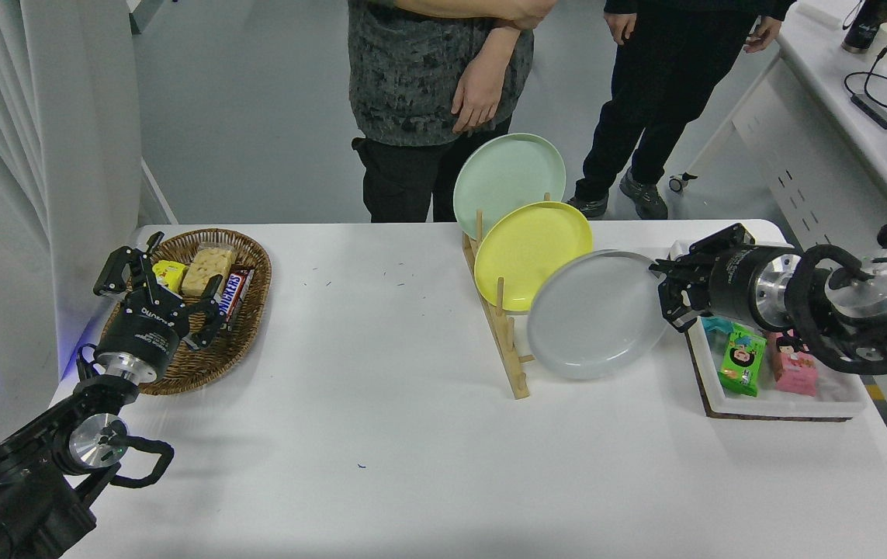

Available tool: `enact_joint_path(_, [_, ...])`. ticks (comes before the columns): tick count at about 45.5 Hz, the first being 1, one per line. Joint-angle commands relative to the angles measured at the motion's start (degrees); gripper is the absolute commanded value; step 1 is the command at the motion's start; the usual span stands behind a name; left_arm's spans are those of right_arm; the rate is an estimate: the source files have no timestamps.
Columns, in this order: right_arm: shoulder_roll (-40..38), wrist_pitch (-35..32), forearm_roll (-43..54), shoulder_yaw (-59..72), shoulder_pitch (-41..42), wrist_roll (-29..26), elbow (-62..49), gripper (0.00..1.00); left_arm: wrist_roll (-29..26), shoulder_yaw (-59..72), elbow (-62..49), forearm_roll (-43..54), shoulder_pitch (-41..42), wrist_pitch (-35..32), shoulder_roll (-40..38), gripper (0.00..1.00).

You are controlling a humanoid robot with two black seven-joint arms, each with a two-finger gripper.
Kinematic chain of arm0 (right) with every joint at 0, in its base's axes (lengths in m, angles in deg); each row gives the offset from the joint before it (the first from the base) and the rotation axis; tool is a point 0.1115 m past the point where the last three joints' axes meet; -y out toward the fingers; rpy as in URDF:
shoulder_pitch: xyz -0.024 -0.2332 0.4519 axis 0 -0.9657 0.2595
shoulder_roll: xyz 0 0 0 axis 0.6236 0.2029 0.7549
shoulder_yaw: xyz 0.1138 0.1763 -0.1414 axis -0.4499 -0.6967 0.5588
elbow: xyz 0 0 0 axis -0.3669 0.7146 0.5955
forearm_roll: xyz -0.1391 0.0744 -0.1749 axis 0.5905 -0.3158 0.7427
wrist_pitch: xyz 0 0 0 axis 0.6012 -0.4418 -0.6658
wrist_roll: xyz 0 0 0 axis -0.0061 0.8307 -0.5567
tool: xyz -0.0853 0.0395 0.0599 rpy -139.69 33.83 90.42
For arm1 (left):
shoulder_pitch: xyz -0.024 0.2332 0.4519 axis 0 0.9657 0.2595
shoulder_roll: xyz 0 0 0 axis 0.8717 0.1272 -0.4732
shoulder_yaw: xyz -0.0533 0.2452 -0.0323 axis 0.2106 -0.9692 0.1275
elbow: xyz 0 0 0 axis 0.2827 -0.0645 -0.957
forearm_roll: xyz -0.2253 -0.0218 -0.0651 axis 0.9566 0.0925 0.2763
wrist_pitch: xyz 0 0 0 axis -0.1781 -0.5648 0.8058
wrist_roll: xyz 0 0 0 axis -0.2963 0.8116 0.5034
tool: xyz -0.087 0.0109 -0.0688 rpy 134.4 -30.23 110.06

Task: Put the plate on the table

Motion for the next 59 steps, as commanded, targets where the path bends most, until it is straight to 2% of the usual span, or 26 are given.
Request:
enact_joint_path(1, [-3.4,-0.2,-1.9,-4.3,-3.3,1.1,4.0,0.00,0.0,0.0,0.0,0.1,0.0,0.0,0.0,0.98])
enact_joint_path(7, [-5.4,2.9,-3.8,-7.2,-3.6,1.2,5.4,0.00,0.0,0.0,0.0,0.0,0.0,0.0,0.0,0.98])
enact_joint_path(20, [-4.5,8.7,-9.2,-16.3,-12.2,2.0,5.4,0.00,0.0,0.0,0.0,0.1,0.0,0.0,0.0,0.98])
enact_joint_path(32, [-4.7,13.0,-10.7,-24.7,-16.6,2.8,4.1,0.00,0.0,0.0,0.0,0.0,0.0,0.0,0.0,0.98])
enact_joint_path(40, [-6.3,14.6,-10.5,-34.8,-28.4,5.5,3.0,0.00,0.0,0.0,0.0,0.0,0.0,0.0,0.0,0.98])
enact_joint_path(59, [-5.8,13.3,-10.0,-51.8,-45.9,8.7,3.4,0.00,0.0,0.0,0.0,0.0,0.0,0.0,0.0,0.98])
